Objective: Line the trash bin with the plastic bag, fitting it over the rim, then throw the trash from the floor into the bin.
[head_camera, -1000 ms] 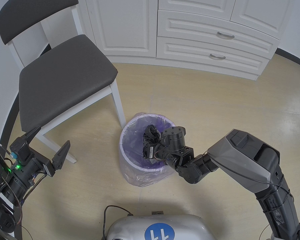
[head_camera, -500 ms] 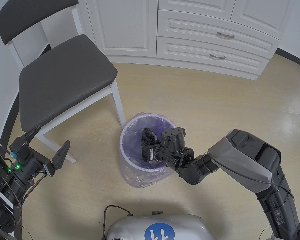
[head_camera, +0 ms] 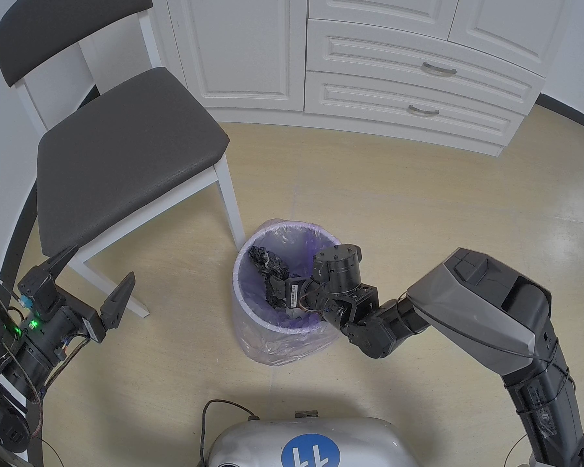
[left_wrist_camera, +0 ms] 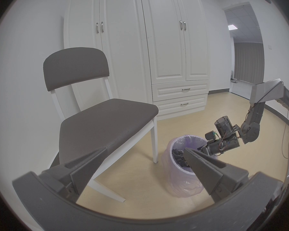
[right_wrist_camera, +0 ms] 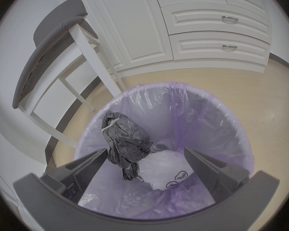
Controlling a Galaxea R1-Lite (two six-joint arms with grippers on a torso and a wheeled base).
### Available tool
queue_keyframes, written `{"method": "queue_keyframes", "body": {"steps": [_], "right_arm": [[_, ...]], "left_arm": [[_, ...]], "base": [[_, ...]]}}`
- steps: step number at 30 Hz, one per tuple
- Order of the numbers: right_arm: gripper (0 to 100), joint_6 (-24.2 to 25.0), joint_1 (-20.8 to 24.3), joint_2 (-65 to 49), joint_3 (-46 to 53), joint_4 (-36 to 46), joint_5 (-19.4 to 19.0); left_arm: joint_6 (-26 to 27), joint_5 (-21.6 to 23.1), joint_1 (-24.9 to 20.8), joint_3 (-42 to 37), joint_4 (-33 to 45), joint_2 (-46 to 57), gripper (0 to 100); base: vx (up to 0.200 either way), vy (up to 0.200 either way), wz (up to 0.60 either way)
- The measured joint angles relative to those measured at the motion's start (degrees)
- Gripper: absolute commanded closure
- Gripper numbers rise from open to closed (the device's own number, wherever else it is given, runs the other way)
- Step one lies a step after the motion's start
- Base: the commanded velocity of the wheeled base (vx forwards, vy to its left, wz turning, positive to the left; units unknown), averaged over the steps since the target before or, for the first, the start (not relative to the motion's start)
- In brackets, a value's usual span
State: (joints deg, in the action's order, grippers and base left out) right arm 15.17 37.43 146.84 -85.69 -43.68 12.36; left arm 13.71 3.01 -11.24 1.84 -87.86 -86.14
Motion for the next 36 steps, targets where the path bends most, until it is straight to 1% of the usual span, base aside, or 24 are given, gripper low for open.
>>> {"method": "queue_keyframes", "body": {"steps": [7, 13, 18, 22, 30, 34, 36], "right_arm": [[0, 0.22, 0.30, -2.18, 1.60, -0.71, 0.52], [0, -0.04, 1.05, -3.82, 3.46, -4.90, 0.83], [0, 0.33, 3.04, -4.14, 4.22, -8.97, 2.22], [0, 2.43, 5.11, -4.61, 5.56, -9.72, 2.46], [0, 3.69, 6.27, -6.70, 7.66, -9.64, 2.39], [0, 5.88, 7.52, -9.26, 9.81, -9.47, 1.87], [0, 7.66, 8.13, -10.84, 11.24, -9.31, 1.02]], "left_arm": [[-0.01, 0.00, 0.00, 0.00, 0.00, -0.05, 0], [0.00, 0.02, 0.00, -0.09, 0.02, -0.11, 0], [-0.01, 0.02, 0.00, -0.11, 0.00, -0.11, 0], [0.00, 0.05, 0.00, -0.13, 0.00, -0.10, 0], [0.00, 0.07, 0.00, -0.09, 0.00, 0.01, 0], [0.00, 0.05, 0.00, -0.11, 0.00, 0.01, 0], [0.00, 0.05, 0.00, -0.11, 0.00, 0.06, 0]], "base": [[0.000, 0.000, 0.00], [0.000, 0.000, 0.00], [0.000, 0.000, 0.00], [0.000, 0.000, 0.00], [0.000, 0.000, 0.00], [0.000, 0.000, 0.00], [0.000, 0.000, 0.00]]}}
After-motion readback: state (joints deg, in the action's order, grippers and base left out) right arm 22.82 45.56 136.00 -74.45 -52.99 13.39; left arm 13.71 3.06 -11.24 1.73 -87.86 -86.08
